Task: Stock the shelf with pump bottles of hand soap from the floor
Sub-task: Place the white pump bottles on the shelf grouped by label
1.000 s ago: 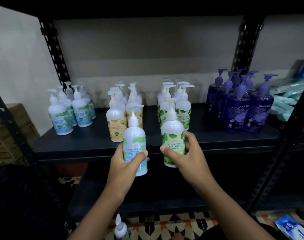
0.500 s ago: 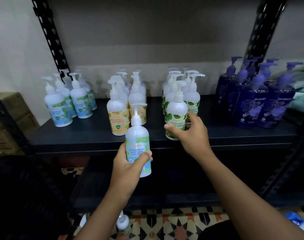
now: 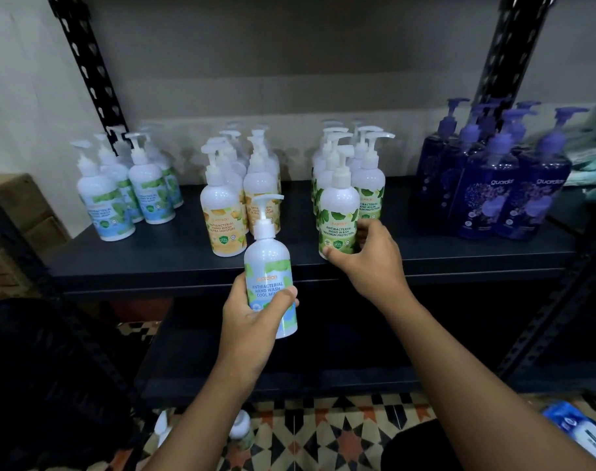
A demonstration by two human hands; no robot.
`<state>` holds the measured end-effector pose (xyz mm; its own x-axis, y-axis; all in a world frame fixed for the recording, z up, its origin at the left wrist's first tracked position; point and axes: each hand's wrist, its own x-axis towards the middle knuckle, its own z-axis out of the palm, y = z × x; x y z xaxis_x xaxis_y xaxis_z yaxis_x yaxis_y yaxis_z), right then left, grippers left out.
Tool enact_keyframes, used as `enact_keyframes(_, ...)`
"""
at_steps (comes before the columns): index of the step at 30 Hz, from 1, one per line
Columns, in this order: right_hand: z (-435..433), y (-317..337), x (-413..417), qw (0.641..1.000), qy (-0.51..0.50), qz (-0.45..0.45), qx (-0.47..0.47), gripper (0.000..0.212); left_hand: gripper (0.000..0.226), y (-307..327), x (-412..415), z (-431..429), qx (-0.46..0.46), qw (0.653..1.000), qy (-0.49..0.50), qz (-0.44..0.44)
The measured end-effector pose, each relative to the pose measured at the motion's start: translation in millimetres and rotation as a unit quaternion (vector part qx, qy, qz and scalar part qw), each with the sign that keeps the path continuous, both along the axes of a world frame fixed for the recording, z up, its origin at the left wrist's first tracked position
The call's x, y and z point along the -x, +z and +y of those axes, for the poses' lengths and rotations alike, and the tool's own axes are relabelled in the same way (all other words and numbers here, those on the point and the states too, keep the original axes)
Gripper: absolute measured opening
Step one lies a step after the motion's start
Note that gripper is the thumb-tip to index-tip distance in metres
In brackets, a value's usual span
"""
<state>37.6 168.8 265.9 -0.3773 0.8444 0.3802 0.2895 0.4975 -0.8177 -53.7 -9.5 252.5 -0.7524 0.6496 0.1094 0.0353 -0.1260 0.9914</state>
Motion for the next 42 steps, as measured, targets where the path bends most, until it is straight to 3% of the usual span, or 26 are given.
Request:
enact_keyframes(22,5,3,9,0.999,-0.03,-0.026,-0.026,0.043,0.021,-4,4,-4,0.003,1.0,-0.002,0.007)
enact_keyframes(25,4,3,9,0.999,-0.029,-0.031,-0.017,0.048,0.02,-5,5,-5,0.003,1.0,-0.002,0.007)
enact_keyframes(30,-7,9,3,0.999,-0.034,0.011,0.027,0.077,0.022,-6,10,-17,-0.003,1.0,0.006,0.007)
enact_keyframes(34,-38,22,-2,0.994,-0.068,0.06,-0.064,0.061,0.038,1,18,-35,-0.031,0.999,0.039,-0.023)
enact_keyframes(37,-73,29,7,0.988,0.003,0.067,-0.14,0.042,0.04,7,29,-55,-0.048,0.996,0.062,-0.029)
enact_keyframes(42,-115,15,48,0.966,0.156,-0.049,-0.201,0.039,0.039,12,58,-95,-0.059,0.992,0.111,-0.012)
